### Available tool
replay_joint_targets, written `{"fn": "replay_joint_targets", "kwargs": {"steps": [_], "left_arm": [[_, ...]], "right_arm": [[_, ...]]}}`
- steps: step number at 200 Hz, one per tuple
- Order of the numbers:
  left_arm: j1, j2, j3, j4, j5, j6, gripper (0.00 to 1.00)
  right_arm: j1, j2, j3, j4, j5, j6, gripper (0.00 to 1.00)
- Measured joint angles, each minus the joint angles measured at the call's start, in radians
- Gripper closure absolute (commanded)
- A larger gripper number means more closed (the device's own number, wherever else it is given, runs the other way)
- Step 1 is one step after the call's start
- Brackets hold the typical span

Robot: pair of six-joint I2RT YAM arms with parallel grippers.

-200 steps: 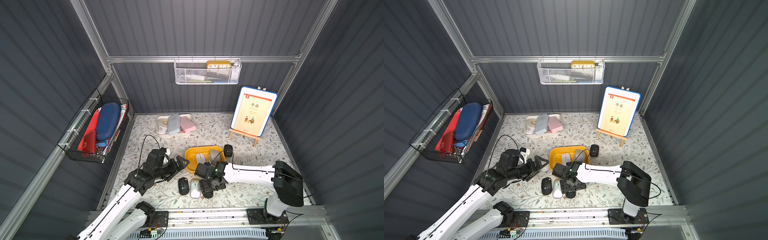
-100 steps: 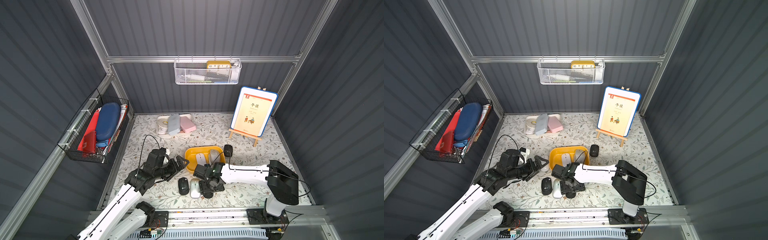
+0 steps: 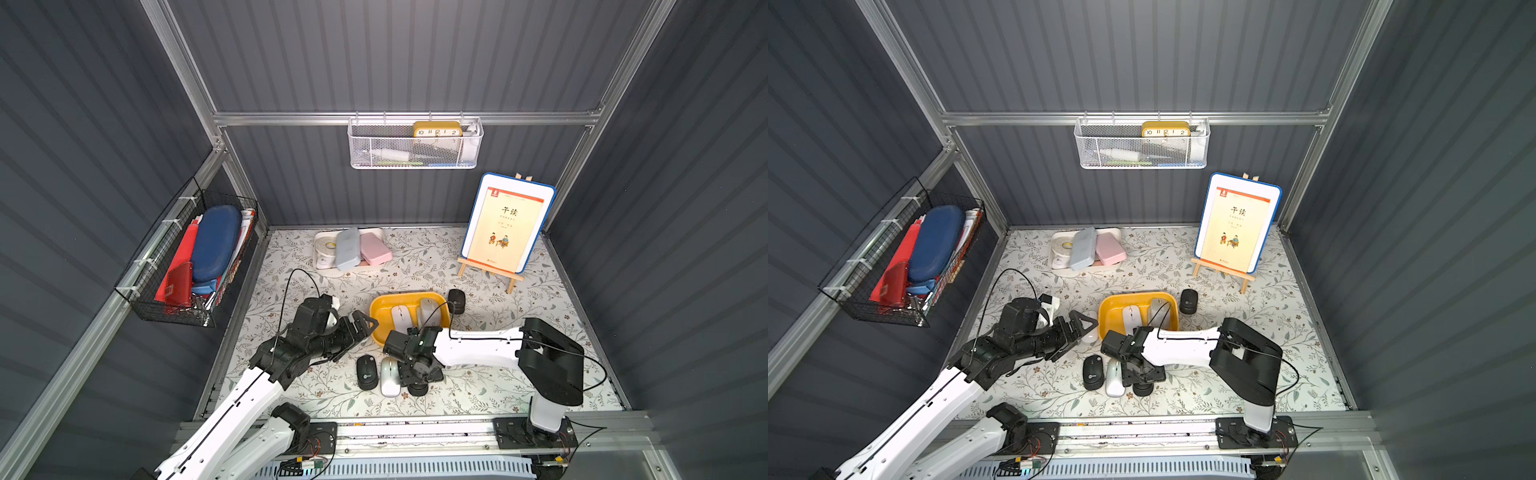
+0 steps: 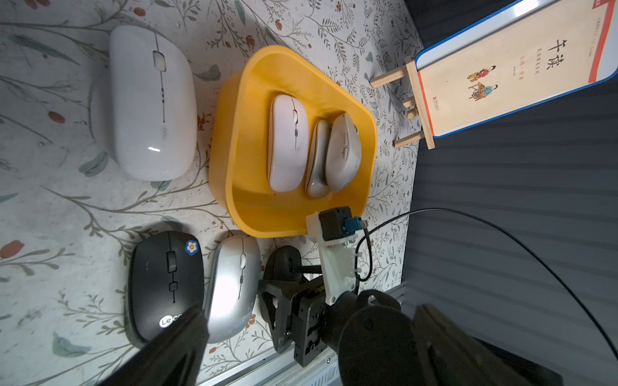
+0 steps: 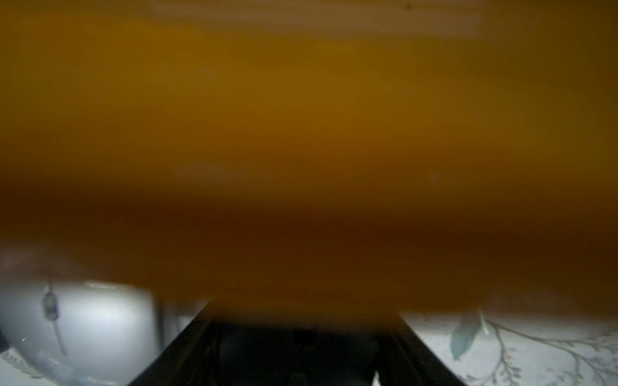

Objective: Put the mouse in the storage box
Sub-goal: Pick up the mouse from the center of the board.

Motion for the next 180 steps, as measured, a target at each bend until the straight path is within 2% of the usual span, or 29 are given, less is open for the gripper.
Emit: {"fn": "replay_joint_targets", "kwargs": {"steps": [51,180], "left_arm": [[0.000,0.009,0.028,0.000,-0.006,0.003,0.01],[0.000,0.055,0.062,0.000,-0.016,0.029,0.01]], "right_arm": [[-0.002,0.000,0.000,0.000,0.002,0.000,0.36],[0.047,-0.087,-0.007,-0.090,0.023,0.026,0.36]]}}
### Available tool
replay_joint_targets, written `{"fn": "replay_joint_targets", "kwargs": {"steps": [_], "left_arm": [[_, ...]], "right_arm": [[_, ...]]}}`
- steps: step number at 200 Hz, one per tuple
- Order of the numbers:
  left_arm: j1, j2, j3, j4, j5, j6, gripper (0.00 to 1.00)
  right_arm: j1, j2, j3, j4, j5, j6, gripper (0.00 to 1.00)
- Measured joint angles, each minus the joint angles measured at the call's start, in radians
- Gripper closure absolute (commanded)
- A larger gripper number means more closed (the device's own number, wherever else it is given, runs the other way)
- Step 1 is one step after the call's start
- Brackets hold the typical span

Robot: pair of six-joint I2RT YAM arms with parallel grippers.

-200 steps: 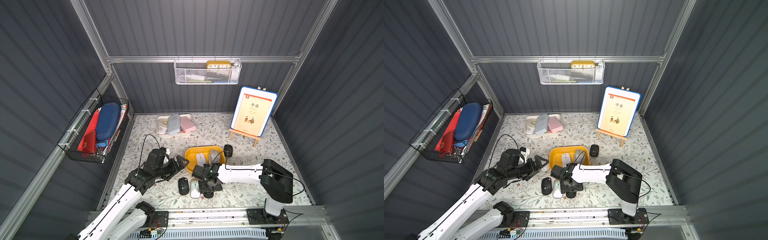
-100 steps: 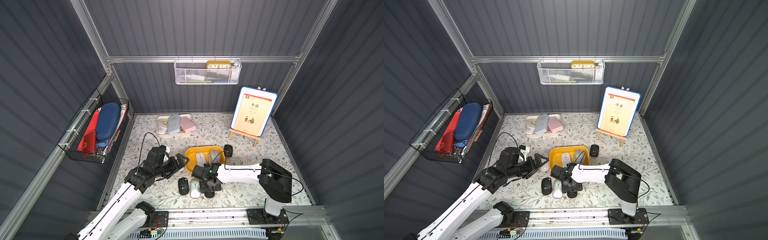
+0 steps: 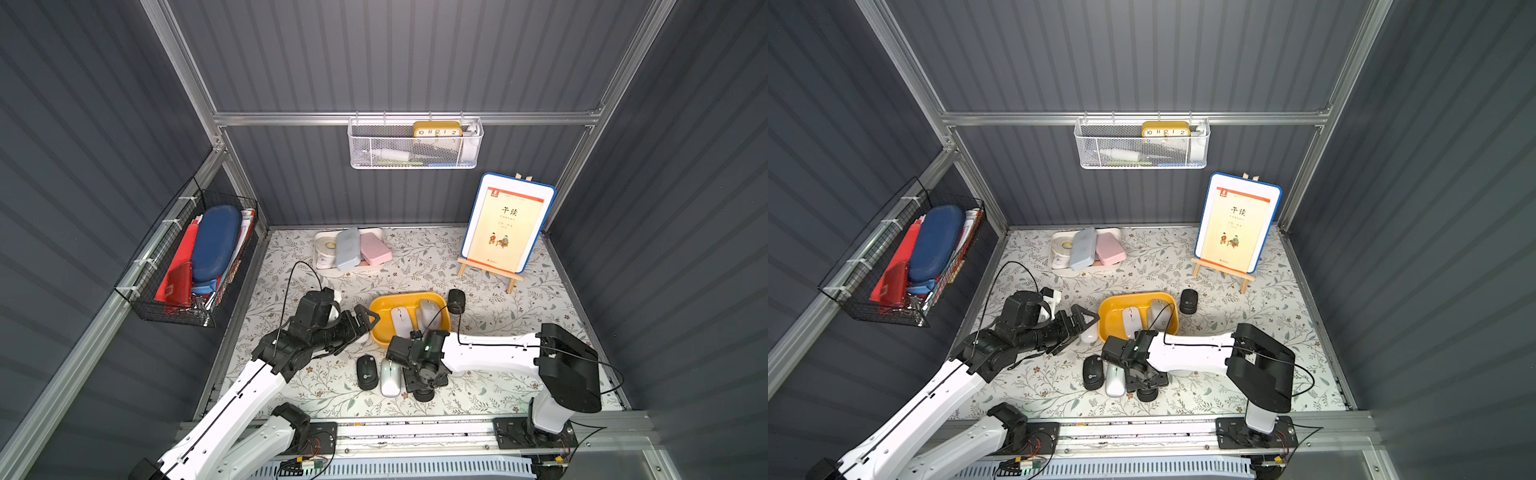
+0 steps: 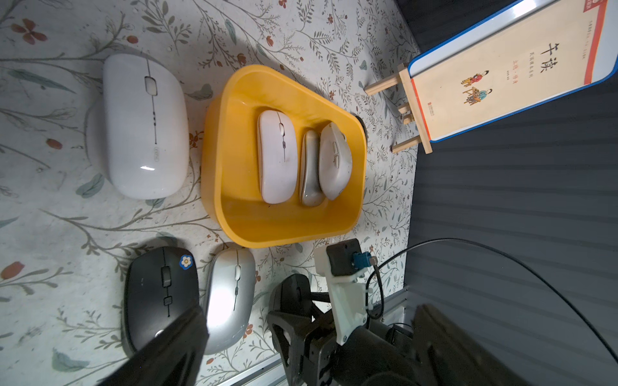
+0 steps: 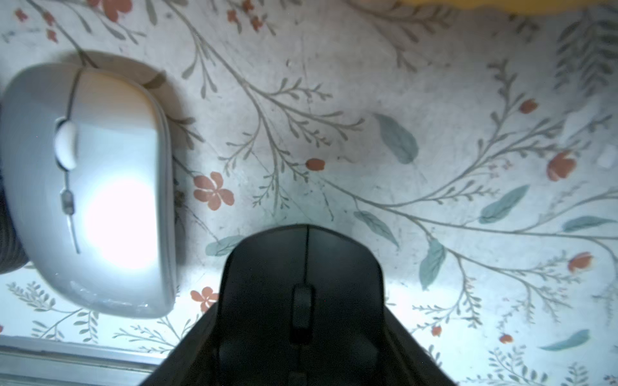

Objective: Put the mouse in the storage box
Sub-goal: Pick up the mouse from the center of the board, then place the mouse in the storage box.

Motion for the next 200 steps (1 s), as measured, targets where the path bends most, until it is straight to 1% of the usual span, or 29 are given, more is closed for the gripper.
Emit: {"fn": "replay_joint_targets", "kwargs": {"steps": [29,62,85,104,129,153,171,200], "left_arm": [[0.000,-0.002,0.007,0.000,-0.003,0.001,0.01],[0.000,0.004,0.013,0.000,-0.003,0.005,0.01],[0.000,0.006,0.013,0.001,-0.003,0.005,0.01],[0.000,0.010,0.015,0.001,-0.003,0.006,0.01],[0.000,0.026,0.026,0.000,-0.003,0.010,0.01],[0.000,0.035,0.036,0.001,-0.006,0.012,0.01],[0.000,0.040,0.041,0.001,-0.007,0.013,0.01],[0.000,0.046,0.046,0.000,-0.011,0.013,0.01]], "right_arm": [[0.001,-0.024,0.024,-0.043,0.029,-0.001,0.37],[0.000,-0.061,0.130,-0.097,0.074,-0.016,0.36],[-0.006,-0.089,0.174,-0.107,0.121,-0.051,0.36],[-0.046,-0.080,0.218,-0.112,0.143,-0.101,0.36],[-0.150,-0.028,0.296,-0.107,0.147,-0.195,0.36],[-0.244,0.074,0.396,-0.094,0.145,-0.285,0.36],[-0.287,0.145,0.445,-0.079,0.133,-0.338,0.36],[-0.333,0.231,0.475,-0.060,0.105,-0.396,0.36]]}}
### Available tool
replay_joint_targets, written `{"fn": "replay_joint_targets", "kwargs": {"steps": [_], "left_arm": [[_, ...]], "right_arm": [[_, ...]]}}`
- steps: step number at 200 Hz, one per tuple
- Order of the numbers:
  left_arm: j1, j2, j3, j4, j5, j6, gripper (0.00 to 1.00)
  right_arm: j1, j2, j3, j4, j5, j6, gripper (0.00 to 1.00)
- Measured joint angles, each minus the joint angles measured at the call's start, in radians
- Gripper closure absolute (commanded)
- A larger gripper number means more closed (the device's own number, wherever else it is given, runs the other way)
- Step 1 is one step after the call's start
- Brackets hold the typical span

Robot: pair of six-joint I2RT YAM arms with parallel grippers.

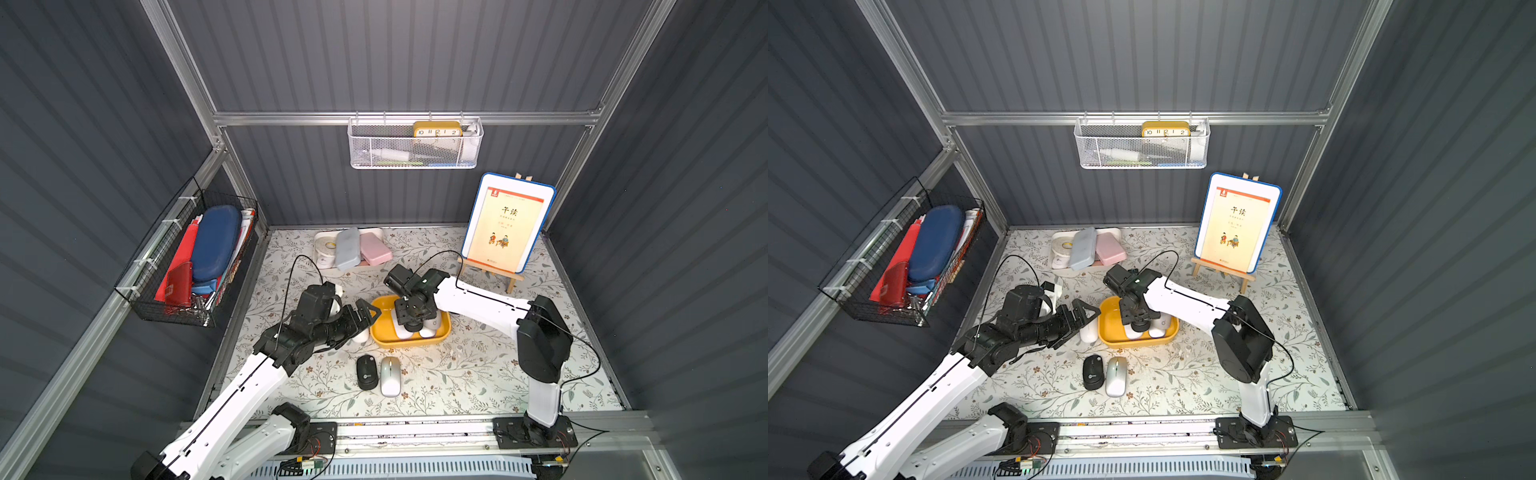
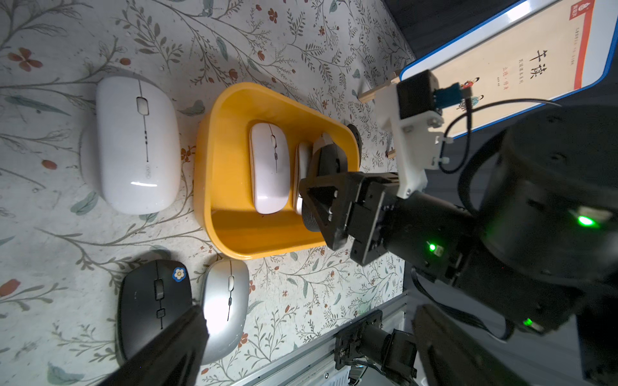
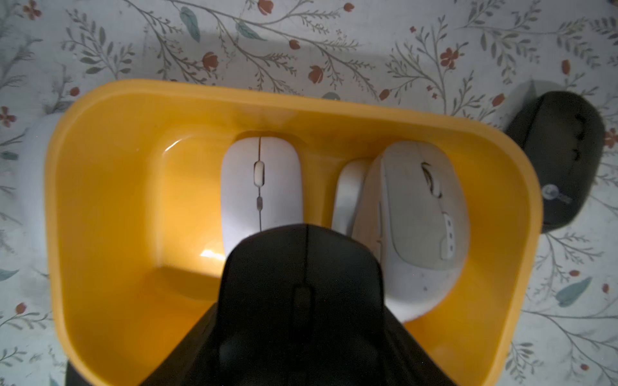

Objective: Put the mouse in the storage box
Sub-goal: Place the mouse in the storage box.

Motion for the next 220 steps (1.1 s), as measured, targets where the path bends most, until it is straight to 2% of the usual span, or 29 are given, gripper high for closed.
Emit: {"fn": "replay_joint_targets", "kwargs": {"steps": [56,104,165,197,220], "left_arm": [[0.000,0.020,0.000,0.000,-0.007,0.000,0.01],[0.000,0.021,0.000,-0.015,-0.022,0.000,0.01],[0.000,0.021,0.007,-0.026,-0.025,0.000,0.01],[0.000,0.031,0.011,-0.032,-0.034,-0.001,0.01],[0.000,0.049,0.010,-0.075,-0.079,-0.032,0.01]], "right_arm": [[-0.027,0.085,0.020,0.025,-0.034,-0.043,0.34],[-0.029,0.099,0.036,0.037,-0.051,-0.052,0.28],[-0.029,0.119,0.058,0.036,-0.055,-0.055,0.27],[-0.016,0.078,0.047,0.038,-0.018,-0.053,0.26],[-0.001,-0.044,0.004,0.045,0.037,-0.043,0.26]]}}
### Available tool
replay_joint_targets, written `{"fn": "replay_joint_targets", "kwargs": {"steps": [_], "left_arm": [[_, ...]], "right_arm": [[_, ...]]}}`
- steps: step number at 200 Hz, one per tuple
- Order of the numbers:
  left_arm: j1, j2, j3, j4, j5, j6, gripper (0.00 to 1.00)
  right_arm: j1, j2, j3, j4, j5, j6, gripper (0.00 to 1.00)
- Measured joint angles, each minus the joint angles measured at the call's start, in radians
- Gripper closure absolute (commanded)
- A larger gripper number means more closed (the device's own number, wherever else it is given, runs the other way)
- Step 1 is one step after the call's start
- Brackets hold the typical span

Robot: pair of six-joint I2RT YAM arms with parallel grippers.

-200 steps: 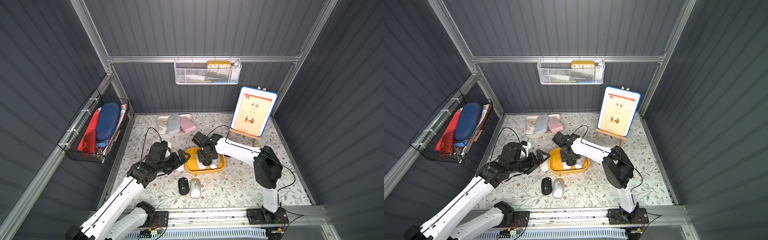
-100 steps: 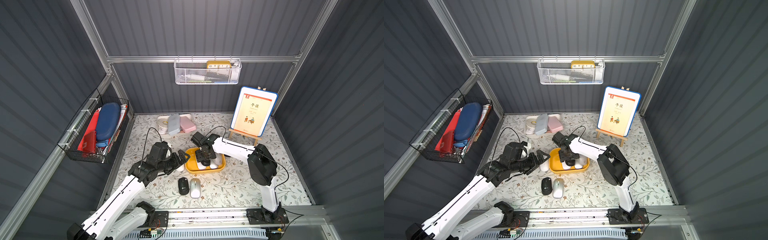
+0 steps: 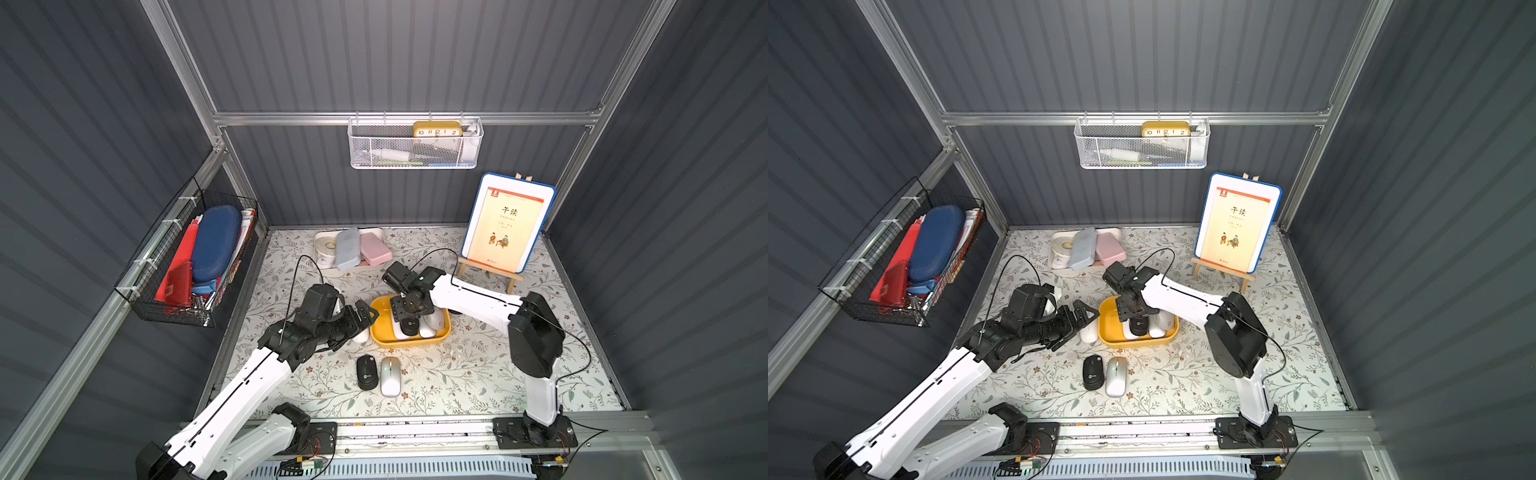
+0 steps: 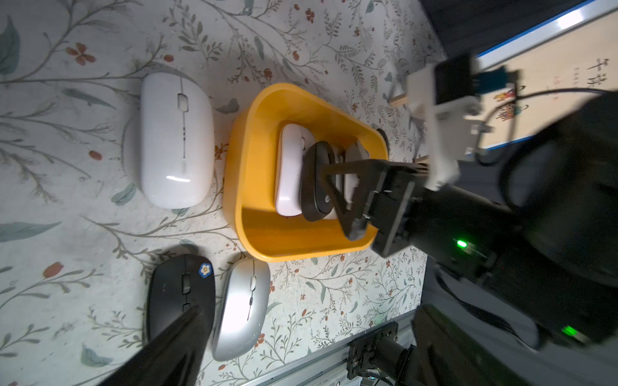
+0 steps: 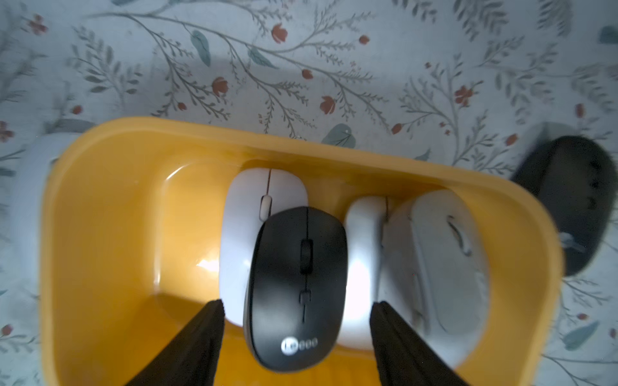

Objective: Put the mouse in the storage box
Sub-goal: Place the mouse in the storage box.

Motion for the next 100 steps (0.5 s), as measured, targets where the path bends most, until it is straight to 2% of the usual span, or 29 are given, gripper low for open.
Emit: {"fn": "replay_joint_targets", "kwargs": {"steps": [19,58,80,100], "left_arm": [[0.000,0.016,-0.001,-0.057,-0.030,-0.044,0.03],[-0.016,0.073,-0.012,-0.200,-0.085,-0.128,0.17],[-0.084,0.112,-0.023,-0.266,-0.107,-0.175,0.23],[-0.183,0.172,-0.023,-0.304,-0.123,-0.207,0.21]], "right_arm": [[0.005,-0.132,-0.047,0.015,0.041,0.009,0.25],[0.000,-0.350,-0.167,0.045,0.097,0.027,0.25],[0.000,-0.426,-0.274,0.061,0.072,0.026,0.25],[0.007,-0.480,-0.371,0.087,-0.027,0.021,0.26]]}}
